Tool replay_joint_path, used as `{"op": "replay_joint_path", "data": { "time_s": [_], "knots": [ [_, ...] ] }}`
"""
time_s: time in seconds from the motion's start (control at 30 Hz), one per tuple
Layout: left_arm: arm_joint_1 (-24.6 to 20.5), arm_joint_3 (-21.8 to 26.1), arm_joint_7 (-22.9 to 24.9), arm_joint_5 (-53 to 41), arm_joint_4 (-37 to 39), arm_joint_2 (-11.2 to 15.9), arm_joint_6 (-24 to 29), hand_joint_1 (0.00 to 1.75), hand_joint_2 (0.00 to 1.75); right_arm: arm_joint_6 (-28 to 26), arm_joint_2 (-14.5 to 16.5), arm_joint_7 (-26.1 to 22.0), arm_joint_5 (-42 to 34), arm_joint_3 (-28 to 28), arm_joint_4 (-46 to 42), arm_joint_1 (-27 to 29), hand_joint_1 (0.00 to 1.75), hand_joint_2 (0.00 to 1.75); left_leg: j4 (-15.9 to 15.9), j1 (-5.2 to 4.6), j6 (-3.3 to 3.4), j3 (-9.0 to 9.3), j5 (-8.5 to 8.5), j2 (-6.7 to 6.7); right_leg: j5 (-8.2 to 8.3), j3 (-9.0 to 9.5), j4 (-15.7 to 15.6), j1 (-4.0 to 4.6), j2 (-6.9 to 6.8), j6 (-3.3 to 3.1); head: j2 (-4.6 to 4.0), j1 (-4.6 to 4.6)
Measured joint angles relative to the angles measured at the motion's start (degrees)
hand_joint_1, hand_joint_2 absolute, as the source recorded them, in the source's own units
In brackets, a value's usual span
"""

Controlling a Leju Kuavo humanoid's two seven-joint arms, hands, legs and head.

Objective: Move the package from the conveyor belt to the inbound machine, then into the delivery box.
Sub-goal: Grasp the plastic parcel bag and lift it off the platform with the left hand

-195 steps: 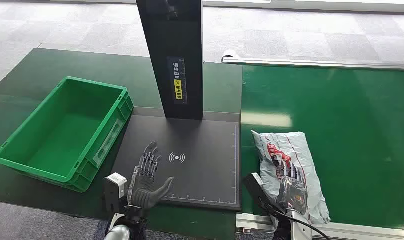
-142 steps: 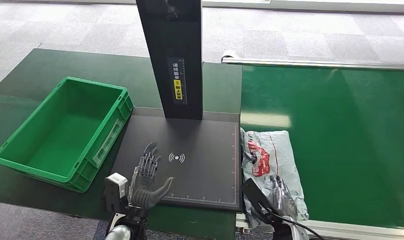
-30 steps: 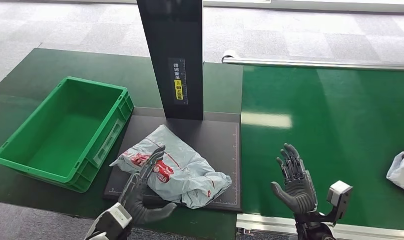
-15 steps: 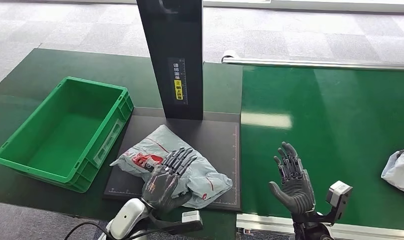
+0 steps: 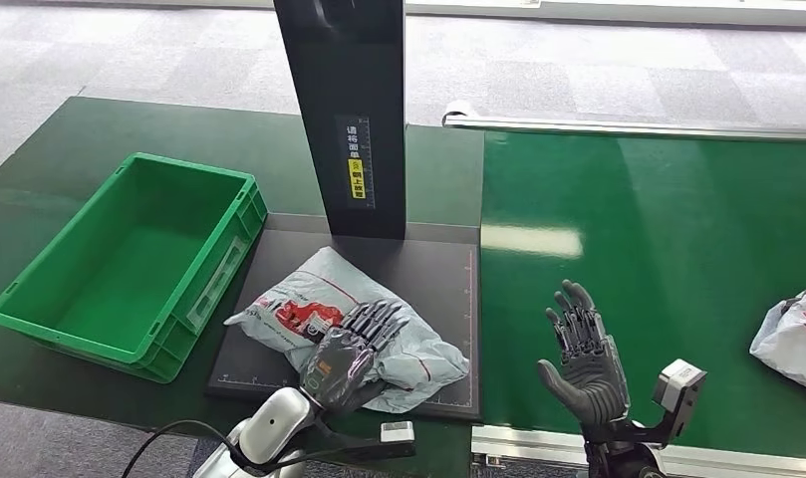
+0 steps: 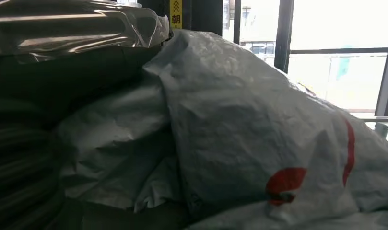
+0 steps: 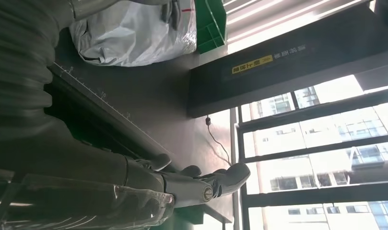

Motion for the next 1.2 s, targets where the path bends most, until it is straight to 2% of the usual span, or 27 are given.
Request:
{"op": "replay_joint_path", "data": {
  "time_s": [0.2, 0.37, 0.6, 0.9, 1.1, 1.2],
  "knots": [
    [-3.1, -0.1, -1.5, 2.4, 4.8, 0.1, 0.5, 1.75, 1.75, -0.9, 0.1, 0.8, -0.4, 0.4, -1.4, 0.4, 0.00, 1.75, 0.0, 0.00, 0.00, 0.16, 0.00, 0.00, 0.00, 0.17, 0.0, 0.00, 0.00, 0.00, 0.00, -0.01],
    [-4.6, 0.1, -3.0, 7.9, 4.8, 0.3, 2.0, 1.75, 1.75, -2.2, 0.1, 1.3, -0.8, 0.4, -2.1, 0.7, 0.00, 1.75, 0.0, 0.00, 0.00, 0.21, 0.00, 0.00, 0.00, 0.20, 0.0, 0.00, 0.01, 0.00, 0.00, 0.00],
    [-3.8, 1.5, -2.9, 12.0, -0.8, 1.6, 3.8, 1.75, 1.75, -2.6, 0.1, 1.4, -0.9, 0.3, -3.3, 1.8, 0.00, 1.75, 0.0, 0.01, -0.01, 0.12, 0.00, 0.01, 0.00, 0.10, 0.0, 0.01, 0.02, 0.00, 0.00, -0.02],
    [-1.0, 6.4, -5.3, 17.7, -14.0, 5.0, 9.9, 1.75, 1.75, -3.1, 0.2, 1.4, -0.7, 0.2, -5.0, 4.2, 0.00, 1.75, 0.0, 0.02, -0.01, -0.07, -0.01, 0.01, -0.02, -0.09, 0.0, 0.03, 0.01, 0.00, 0.00, -0.01],
    [-0.1, 7.5, -5.6, 18.2, -17.3, 5.9, 10.5, 1.75, 1.75, -3.1, 0.3, 1.4, -0.5, 0.2, -5.5, 4.6, 0.00, 1.75, 0.0, 0.01, -0.01, -0.08, -0.01, 0.01, -0.01, -0.10, 0.0, 0.01, 0.01, 0.00, 0.00, 0.00],
    [0.4, 8.1, -7.1, 19.6, -19.1, 6.4, 14.0, 1.75, 1.75, -3.4, 0.4, 1.3, -0.4, 0.2, -5.7, 4.8, 0.00, 1.75, 0.0, 0.01, -0.01, -0.08, -0.01, 0.01, -0.01, -0.11, 0.0, 0.02, 0.02, 0.00, 0.00, -0.01]
  ]
}}
